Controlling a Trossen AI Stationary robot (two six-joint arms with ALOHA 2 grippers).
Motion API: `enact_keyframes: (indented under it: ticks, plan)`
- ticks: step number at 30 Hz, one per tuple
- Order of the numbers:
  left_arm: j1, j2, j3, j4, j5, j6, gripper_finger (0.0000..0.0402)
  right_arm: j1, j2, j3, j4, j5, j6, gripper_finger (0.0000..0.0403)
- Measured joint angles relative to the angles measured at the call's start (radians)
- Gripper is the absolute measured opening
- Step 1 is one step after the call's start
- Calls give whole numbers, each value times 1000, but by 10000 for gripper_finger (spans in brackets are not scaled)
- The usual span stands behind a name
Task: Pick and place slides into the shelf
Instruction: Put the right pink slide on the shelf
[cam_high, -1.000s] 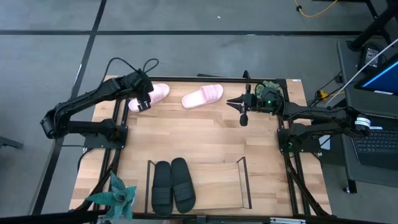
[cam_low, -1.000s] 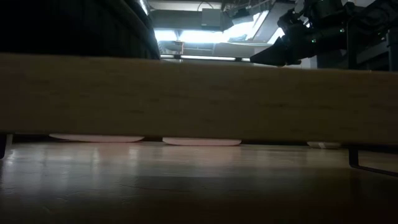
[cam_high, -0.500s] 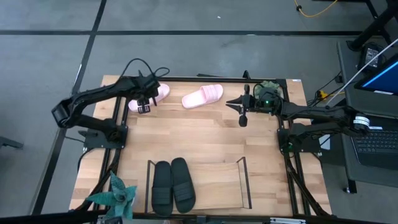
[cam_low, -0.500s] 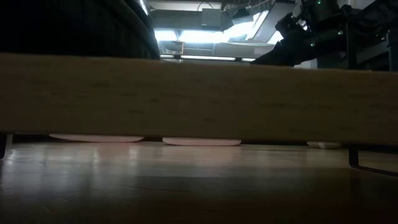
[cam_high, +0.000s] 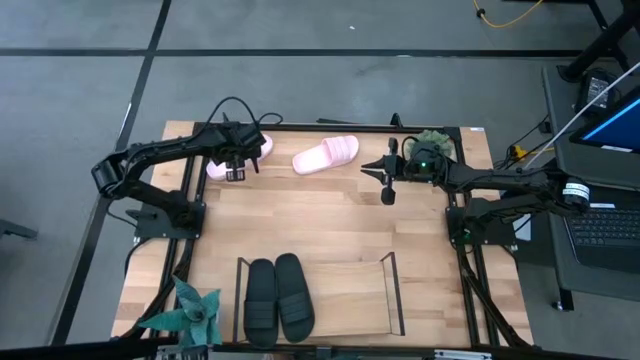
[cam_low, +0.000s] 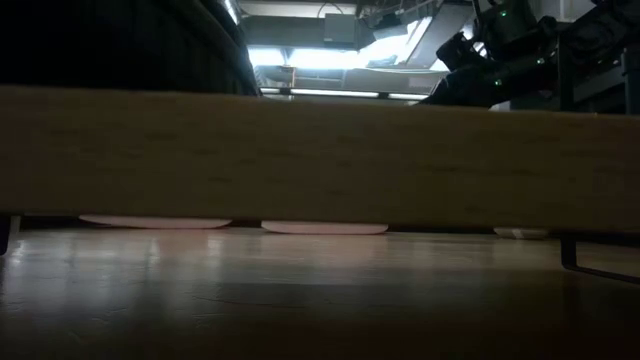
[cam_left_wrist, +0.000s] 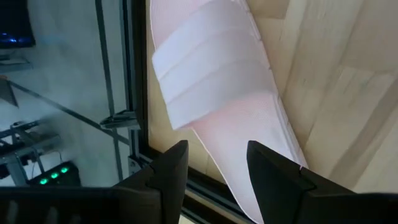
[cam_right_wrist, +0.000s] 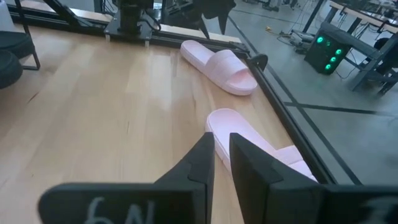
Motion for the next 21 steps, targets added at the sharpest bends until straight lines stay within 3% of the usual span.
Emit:
enact_keyframes:
  ticks: [21]
  plan:
    - [-120, 0, 0, -10, 8, -62, 157, 0, 0, 0, 14, 0, -19, 53]
